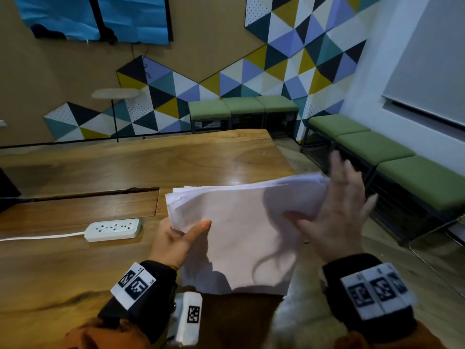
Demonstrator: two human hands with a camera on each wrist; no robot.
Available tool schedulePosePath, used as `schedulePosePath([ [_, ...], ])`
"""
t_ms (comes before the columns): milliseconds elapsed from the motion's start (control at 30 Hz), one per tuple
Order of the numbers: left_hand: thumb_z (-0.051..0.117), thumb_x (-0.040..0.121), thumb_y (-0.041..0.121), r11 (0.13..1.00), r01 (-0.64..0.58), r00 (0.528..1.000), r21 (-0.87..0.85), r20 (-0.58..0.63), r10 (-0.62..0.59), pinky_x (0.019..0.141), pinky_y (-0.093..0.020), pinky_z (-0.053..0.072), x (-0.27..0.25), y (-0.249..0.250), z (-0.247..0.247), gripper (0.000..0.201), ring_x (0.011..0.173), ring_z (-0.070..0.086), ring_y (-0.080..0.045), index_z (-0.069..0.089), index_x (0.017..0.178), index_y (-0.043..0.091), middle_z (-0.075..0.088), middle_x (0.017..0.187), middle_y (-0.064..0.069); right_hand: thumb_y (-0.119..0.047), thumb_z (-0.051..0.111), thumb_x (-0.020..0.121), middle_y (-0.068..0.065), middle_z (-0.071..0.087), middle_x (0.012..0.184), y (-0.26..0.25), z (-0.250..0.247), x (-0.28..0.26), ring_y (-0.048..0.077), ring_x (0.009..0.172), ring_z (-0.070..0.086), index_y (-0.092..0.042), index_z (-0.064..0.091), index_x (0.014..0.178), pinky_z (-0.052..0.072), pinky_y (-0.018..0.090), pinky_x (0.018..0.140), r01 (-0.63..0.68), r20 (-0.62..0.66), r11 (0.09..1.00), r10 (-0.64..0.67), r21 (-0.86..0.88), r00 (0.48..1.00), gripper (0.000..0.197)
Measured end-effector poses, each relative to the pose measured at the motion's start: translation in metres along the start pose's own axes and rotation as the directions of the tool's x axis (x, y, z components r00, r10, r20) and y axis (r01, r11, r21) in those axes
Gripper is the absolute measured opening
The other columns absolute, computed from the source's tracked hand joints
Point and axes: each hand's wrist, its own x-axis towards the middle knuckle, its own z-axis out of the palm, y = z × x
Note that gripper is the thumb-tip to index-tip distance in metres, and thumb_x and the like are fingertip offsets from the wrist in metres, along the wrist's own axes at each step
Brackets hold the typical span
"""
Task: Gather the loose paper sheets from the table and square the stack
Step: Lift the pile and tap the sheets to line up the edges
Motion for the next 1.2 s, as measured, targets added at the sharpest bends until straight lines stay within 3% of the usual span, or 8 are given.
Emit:
schedulePosePath([
  [100, 0.064, 0.078, -0.002, 0.999, 0.034, 0.998, -0.026, 0.056, -0.033, 0.051, -0.007, 0.048, 0.001, 0.004, -0.002, 0.023, 0.062, 0.067, 0.004, 0.062, 0.080, 0.021, 0.073, 0.059, 0.014, -0.057, 0.083, 0.028, -0.013, 0.060, 0.122, 0.029, 0.000, 0.002, -0.004, 0.106, 0.057, -0.050, 0.034, 0.129, 0.054, 0.030, 0.087, -0.260, 0.360, 0.713, 0.012, 0.651, 0.933, 0.112],
  [233, 0.066, 0.078, 0.002, 0.999, -0.003, 1.000, -0.034, 0.028, 0.004, 0.047, -0.008, 0.047, 0.001, 0.011, 0.009, 0.013, 0.057, 0.065, 0.005, 0.064, 0.080, 0.015, 0.072, 0.056, 0.007, -0.032, 0.079, 0.059, -0.026, 0.069, 0.059, 0.036, 0.021, -0.009, -0.006, 0.064, 0.062, -0.028, 0.064, 0.073, 0.047, 0.007, 0.056, -0.201, 0.268, 0.714, 0.020, 0.671, 0.963, 0.021],
  [367, 0.068, 0.075, 0.003, 0.994, -0.071, 0.994, -0.078, -0.089, 0.064, 0.050, -0.008, 0.049, -0.003, 0.013, 0.015, 0.019, 0.061, 0.066, 0.004, 0.064, 0.091, 0.012, 0.069, 0.068, 0.004, -0.029, 0.062, 0.076, -0.007, 0.067, 0.073, 0.030, 0.021, -0.027, -0.003, 0.066, 0.062, -0.026, 0.062, 0.079, 0.049, 0.017, 0.058, -0.160, 0.169, 0.693, 0.056, 0.703, 0.984, 0.005],
  [500, 0.073, 0.066, 0.001, 0.997, 0.046, 0.998, -0.056, 0.056, -0.043, 0.050, -0.006, 0.048, -0.008, 0.001, 0.008, 0.046, 0.085, 0.060, -0.005, 0.054, 0.097, 0.029, 0.062, 0.092, 0.005, -0.037, 0.082, 0.049, -0.014, 0.056, 0.082, 0.038, 0.032, -0.038, -0.023, 0.066, 0.055, -0.031, 0.052, 0.083, 0.044, 0.005, 0.057, -0.235, 0.228, 0.692, 0.104, 0.682, 0.968, 0.046],
  [733, 0.069, 0.076, 0.010, 0.998, -0.021, 0.999, 0.067, -0.043, 0.024, 0.048, -0.008, 0.046, -0.007, -0.003, 0.021, 0.019, 0.073, 0.053, -0.007, 0.055, 0.079, 0.021, 0.056, 0.076, 0.007, -0.003, 0.074, 0.070, -0.008, 0.062, 0.049, 0.027, 0.046, -0.046, -0.010, 0.049, 0.057, -0.023, 0.057, 0.063, 0.042, 0.007, 0.044, -0.273, 0.213, 0.630, 0.172, 0.726, 0.962, 0.027],
  [900, 0.087, 0.037, 0.032, 0.999, 0.049, 0.995, -0.010, 0.088, -0.048, 0.056, -0.010, 0.052, -0.009, -0.013, 0.001, 0.068, 0.094, 0.057, -0.006, 0.055, 0.098, 0.032, 0.062, 0.102, 0.006, -0.026, 0.082, 0.053, -0.002, 0.055, 0.079, 0.038, 0.046, -0.049, 0.001, 0.070, 0.058, -0.010, 0.051, 0.095, 0.043, 0.003, 0.054, -0.288, 0.237, 0.671, 0.169, 0.683, 0.957, 0.055],
  [1067, 0.068, 0.076, 0.009, 0.996, 0.089, 0.994, 0.030, 0.054, -0.090, 0.059, -0.012, 0.052, -0.014, -0.022, 0.028, 0.052, 0.088, 0.056, 0.000, 0.048, 0.124, 0.015, 0.059, 0.095, 0.013, -0.002, 0.072, 0.071, -0.014, 0.068, 0.060, 0.022, 0.055, -0.051, -0.003, 0.060, 0.062, -0.017, 0.057, 0.078, 0.046, 0.009, 0.050, -0.317, 0.280, 0.569, 0.154, 0.759, 0.948, 0.023],
  [1200, 0.070, 0.074, 0.009, 0.997, 0.079, 0.997, -0.023, -0.015, -0.079, 0.067, -0.020, 0.045, -0.013, -0.029, 0.026, 0.056, 0.096, 0.055, -0.008, 0.045, 0.122, 0.023, 0.058, 0.100, 0.009, 0.000, 0.073, 0.069, -0.004, 0.064, 0.073, 0.025, 0.056, -0.053, -0.001, 0.066, 0.063, -0.019, 0.057, 0.083, 0.051, 0.012, 0.055, -0.313, 0.231, 0.531, 0.216, 0.788, 0.949, 0.028],
])
